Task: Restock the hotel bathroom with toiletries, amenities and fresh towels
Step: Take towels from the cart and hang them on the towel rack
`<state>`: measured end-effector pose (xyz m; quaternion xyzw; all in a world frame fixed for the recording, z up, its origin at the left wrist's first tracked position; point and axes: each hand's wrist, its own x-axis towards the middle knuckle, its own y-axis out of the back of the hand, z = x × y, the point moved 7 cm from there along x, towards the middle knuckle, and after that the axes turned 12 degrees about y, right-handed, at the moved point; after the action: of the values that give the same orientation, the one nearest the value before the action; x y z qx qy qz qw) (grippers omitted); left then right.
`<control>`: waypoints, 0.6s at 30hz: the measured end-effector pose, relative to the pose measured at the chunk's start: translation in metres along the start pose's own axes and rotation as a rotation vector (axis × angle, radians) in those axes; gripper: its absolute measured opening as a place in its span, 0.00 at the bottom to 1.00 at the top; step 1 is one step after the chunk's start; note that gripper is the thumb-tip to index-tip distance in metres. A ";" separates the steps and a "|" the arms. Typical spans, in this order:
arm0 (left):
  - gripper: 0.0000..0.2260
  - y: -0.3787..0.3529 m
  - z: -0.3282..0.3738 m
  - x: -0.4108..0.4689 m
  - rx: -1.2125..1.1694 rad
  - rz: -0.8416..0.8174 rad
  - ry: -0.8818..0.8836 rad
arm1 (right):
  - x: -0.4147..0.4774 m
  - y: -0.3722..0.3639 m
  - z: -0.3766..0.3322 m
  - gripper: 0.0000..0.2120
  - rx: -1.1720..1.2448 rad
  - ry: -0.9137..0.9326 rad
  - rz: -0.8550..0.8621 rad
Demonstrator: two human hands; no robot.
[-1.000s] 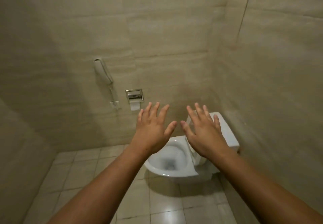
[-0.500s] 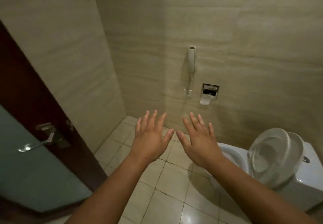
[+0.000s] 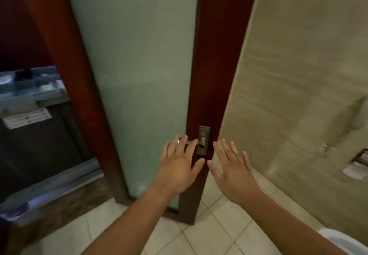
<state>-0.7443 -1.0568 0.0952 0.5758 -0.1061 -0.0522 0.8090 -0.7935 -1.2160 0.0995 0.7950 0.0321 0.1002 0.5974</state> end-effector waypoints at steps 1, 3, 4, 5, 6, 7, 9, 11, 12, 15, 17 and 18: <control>0.31 0.007 -0.029 0.000 0.009 0.007 0.035 | 0.016 -0.009 -0.022 0.33 -0.009 0.028 -0.010; 0.33 0.022 -0.082 -0.002 0.028 0.035 0.105 | 0.045 -0.026 -0.065 0.32 -0.021 0.087 -0.028; 0.35 0.029 -0.106 -0.004 0.034 0.053 0.140 | 0.058 -0.036 -0.084 0.32 -0.025 0.118 -0.039; 0.36 0.035 -0.130 -0.008 0.038 0.069 0.176 | 0.070 -0.045 -0.104 0.33 -0.026 0.149 -0.051; 0.35 0.041 -0.151 -0.011 0.039 0.080 0.210 | 0.080 -0.054 -0.121 0.34 -0.026 0.179 -0.061; 0.33 0.046 -0.173 -0.015 0.035 0.086 0.244 | 0.090 -0.062 -0.140 0.36 -0.025 0.211 -0.069; 0.31 0.057 -0.212 -0.023 0.019 0.097 0.305 | 0.108 -0.077 -0.176 0.38 -0.023 0.277 -0.086; 0.30 0.067 -0.247 -0.032 0.004 0.111 0.361 | 0.124 -0.090 -0.211 0.37 -0.015 0.336 -0.120; 0.30 0.070 -0.263 -0.037 -0.003 0.118 0.390 | 0.131 -0.096 -0.228 0.36 -0.008 0.364 -0.140; 0.30 0.078 -0.311 -0.049 0.002 0.148 0.483 | 0.153 -0.113 -0.273 0.33 0.011 0.456 -0.178; 0.30 0.082 -0.344 -0.054 0.009 0.151 0.555 | 0.170 -0.127 -0.299 0.33 0.008 0.509 -0.195; 0.30 0.084 -0.360 -0.056 0.012 0.150 0.593 | 0.178 -0.133 -0.311 0.33 0.002 0.534 -0.203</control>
<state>-0.7180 -0.6862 0.0546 0.5611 0.0922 0.1787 0.8030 -0.6715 -0.8544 0.0763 0.7336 0.2680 0.2458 0.5741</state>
